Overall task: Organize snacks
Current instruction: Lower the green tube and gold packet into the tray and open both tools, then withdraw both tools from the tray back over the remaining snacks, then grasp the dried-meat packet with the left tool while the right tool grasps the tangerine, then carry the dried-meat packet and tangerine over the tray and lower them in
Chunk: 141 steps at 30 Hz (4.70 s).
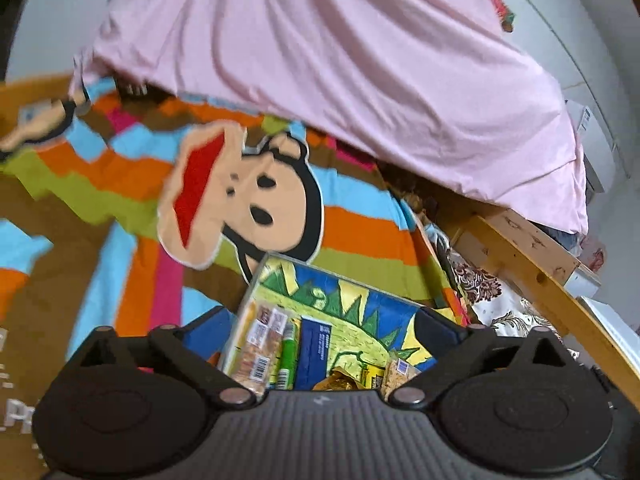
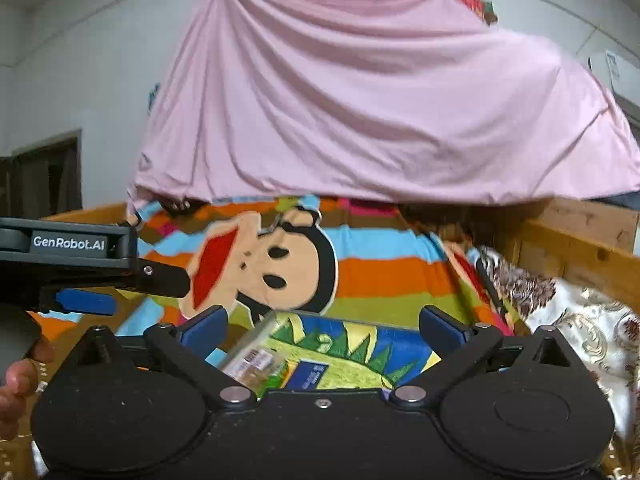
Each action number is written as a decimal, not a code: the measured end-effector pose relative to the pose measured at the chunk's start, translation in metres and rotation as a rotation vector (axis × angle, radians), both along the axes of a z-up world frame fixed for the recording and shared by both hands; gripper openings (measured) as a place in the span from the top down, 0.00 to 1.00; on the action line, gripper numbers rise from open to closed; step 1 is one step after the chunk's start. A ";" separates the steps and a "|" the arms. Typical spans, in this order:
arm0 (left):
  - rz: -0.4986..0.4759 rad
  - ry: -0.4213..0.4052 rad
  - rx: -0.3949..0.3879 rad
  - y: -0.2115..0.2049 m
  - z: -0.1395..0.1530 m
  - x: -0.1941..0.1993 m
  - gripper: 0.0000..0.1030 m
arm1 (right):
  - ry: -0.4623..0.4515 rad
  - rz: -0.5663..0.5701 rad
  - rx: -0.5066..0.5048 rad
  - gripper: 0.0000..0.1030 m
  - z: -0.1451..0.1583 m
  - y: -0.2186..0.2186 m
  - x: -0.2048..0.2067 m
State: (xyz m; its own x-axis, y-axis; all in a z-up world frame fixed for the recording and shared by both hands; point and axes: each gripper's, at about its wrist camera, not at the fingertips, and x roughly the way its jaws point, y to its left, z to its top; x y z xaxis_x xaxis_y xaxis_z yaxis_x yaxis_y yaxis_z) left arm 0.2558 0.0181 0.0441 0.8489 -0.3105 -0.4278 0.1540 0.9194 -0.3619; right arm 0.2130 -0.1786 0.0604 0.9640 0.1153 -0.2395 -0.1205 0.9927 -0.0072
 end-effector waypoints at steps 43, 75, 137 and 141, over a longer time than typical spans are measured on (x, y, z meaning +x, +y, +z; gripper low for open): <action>0.142 0.198 0.331 0.040 -0.039 -0.215 0.01 | 0.195 0.070 -0.036 0.01 -0.032 0.028 -0.196; -0.088 0.020 0.508 -0.007 -0.072 -0.117 0.01 | 0.191 0.260 -0.489 0.01 -0.068 0.042 -0.101; -0.330 0.163 0.512 -0.034 -0.122 -0.044 0.49 | 0.481 0.236 -0.133 0.65 -0.137 0.030 0.020; -0.318 0.192 0.466 -0.032 -0.118 -0.044 0.50 | 0.477 0.234 -0.151 0.65 -0.135 0.032 0.018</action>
State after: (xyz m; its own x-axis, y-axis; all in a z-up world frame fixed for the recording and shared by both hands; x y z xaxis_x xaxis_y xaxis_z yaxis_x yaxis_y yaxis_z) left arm 0.2123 -0.0135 -0.0740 0.6388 -0.2795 -0.7168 0.4196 0.9075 0.0201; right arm 0.2312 -0.1466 -0.0747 0.6975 0.2444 -0.6736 -0.3628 0.9311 -0.0378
